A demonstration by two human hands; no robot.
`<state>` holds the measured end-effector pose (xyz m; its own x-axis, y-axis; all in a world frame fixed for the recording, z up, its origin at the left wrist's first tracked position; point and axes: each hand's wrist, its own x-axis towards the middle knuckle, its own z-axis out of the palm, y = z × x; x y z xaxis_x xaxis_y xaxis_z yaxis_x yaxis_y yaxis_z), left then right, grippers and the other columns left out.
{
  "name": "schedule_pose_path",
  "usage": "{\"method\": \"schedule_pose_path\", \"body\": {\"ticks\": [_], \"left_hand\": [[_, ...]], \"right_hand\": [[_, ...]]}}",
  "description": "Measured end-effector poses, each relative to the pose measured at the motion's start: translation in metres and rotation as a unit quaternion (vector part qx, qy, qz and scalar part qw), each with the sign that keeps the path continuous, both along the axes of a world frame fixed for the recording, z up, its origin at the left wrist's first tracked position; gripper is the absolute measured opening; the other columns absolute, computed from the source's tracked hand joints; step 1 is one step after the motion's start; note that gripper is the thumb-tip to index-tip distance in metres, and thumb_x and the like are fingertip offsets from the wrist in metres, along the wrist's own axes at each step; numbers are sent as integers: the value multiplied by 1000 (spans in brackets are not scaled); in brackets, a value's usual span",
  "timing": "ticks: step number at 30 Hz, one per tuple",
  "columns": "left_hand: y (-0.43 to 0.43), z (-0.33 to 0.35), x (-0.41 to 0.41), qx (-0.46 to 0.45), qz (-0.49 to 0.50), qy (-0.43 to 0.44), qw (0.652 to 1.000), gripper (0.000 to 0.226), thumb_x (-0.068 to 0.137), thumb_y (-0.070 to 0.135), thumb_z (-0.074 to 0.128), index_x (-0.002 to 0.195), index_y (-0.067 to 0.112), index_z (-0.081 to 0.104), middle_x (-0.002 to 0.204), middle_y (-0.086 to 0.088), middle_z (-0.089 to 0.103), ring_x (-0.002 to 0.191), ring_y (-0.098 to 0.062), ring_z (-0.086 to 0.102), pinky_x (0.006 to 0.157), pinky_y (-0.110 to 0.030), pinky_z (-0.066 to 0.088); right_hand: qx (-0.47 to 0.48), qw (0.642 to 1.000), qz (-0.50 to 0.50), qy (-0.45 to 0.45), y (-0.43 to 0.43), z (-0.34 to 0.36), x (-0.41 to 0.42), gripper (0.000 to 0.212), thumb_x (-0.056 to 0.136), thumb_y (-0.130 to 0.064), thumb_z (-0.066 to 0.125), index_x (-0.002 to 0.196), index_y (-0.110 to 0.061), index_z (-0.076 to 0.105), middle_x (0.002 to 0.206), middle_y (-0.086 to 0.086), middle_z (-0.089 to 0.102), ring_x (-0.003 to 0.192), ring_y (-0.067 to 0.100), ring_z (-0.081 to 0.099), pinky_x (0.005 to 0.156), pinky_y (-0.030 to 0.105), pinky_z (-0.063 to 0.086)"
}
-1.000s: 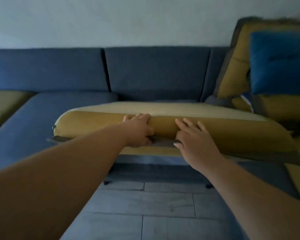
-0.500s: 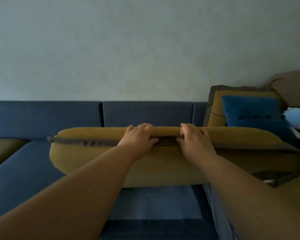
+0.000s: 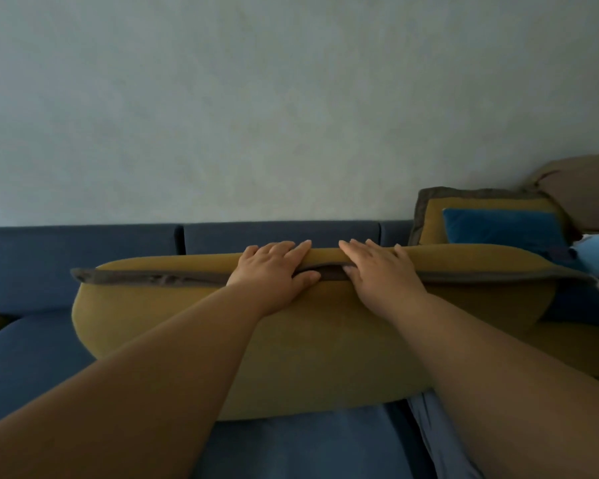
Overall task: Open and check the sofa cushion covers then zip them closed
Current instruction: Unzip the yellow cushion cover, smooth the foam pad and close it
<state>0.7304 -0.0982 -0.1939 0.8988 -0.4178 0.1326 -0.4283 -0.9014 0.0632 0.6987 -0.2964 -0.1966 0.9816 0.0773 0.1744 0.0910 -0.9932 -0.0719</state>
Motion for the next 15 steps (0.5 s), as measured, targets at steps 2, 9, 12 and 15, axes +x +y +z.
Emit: {"method": "schedule_pose_path", "body": {"ticks": [2,9,12,15], "left_hand": [[4,3,16,-1,3,1,1000,68,92,69,21,151,37,9,157,8,24,144,-16,20,117,-42,15],[3,27,91,-12,37,54,998,68,91,70,24,151,39,14,156,8,26,143,-16,23,116,-41,17],[2,29,116,-22,43,63,997,66,91,70,23,150,41,16,155,10,28,142,-16,24,115,-41,19],[3,30,134,-24,52,59,997,64,92,69,24,150,43,17,154,10,29,142,-15,25,115,-40,19]], "right_hand": [[-4,1000,5,-9,2,1,17,50,105,-43,21,154,-33,17,160,-7,24,148,17,18,120,49,11],[-31,999,37,-8,-2,26,96,50,105,-44,19,152,-31,25,152,-5,41,137,20,39,111,44,26],[-51,998,44,-7,-4,31,119,50,104,-45,19,151,-30,27,148,-2,46,131,24,45,106,42,31],[-47,997,56,-10,-4,31,140,50,104,-45,19,151,-29,29,146,-2,49,128,25,47,105,42,31]]}}
